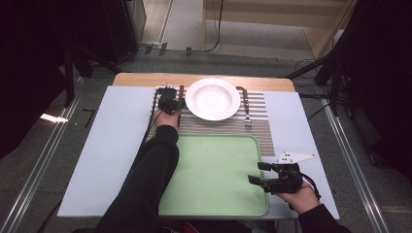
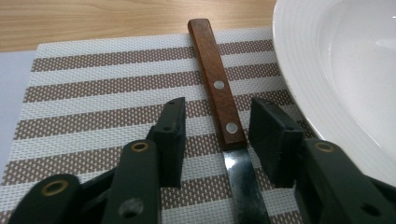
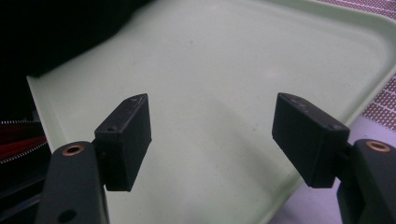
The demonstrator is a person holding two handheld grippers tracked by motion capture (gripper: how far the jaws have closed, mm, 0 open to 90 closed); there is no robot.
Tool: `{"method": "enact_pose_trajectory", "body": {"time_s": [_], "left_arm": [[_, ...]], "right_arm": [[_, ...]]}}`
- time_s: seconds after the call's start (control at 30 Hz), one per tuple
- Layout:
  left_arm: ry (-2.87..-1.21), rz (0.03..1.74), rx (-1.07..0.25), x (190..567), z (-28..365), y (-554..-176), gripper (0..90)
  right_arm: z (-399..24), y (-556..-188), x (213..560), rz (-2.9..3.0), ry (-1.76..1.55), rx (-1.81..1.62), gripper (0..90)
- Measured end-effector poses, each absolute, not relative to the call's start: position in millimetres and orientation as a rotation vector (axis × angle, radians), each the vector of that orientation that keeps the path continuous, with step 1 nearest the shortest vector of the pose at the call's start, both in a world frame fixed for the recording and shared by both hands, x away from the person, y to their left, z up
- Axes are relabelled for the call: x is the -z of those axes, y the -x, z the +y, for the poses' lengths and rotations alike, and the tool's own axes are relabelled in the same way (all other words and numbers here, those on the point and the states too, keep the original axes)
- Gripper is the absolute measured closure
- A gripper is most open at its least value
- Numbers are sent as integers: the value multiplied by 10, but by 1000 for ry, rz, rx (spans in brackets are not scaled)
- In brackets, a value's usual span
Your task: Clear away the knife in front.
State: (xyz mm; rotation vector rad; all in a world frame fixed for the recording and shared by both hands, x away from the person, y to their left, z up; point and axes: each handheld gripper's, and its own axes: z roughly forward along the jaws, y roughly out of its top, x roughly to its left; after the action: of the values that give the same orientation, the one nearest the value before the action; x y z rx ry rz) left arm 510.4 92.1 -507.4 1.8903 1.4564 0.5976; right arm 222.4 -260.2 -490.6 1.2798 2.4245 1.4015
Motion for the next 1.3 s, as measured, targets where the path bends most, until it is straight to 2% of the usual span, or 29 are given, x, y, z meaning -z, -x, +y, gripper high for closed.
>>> {"method": "enact_pose_trajectory", "body": {"time_s": [0.1, 0.3, 0.33, 0.6, 0.97, 1.03, 1.3], "left_arm": [[-1888, 1458, -606, 5079, 914, -5104, 611], [-1882, 1503, -621, 5068, 870, -5106, 627], [-1881, 1501, -614, 5068, 857, -5106, 653], [-1873, 1517, -694, 5100, 781, -5069, 660], [-1863, 1527, -696, 5102, 778, -5065, 668], [-1854, 1541, -703, 5100, 780, -5063, 742], [-1839, 1556, -706, 5102, 772, -5059, 748]], "right_arm": [[-2603, -2224, 4906, 2424, -1281, -1402, 272], [-2607, -2223, 4905, 2423, -1279, -1401, 272], [-2607, -2222, 4905, 2423, -1282, -1399, 272], [-2612, -2220, 4906, 2422, -1289, -1395, 272], [-2612, -2221, 4904, 2423, -1285, -1398, 271], [-2610, -2223, 4904, 2424, -1283, -1397, 272], [-2616, -2227, 4904, 2423, -1282, -1397, 272]]}}
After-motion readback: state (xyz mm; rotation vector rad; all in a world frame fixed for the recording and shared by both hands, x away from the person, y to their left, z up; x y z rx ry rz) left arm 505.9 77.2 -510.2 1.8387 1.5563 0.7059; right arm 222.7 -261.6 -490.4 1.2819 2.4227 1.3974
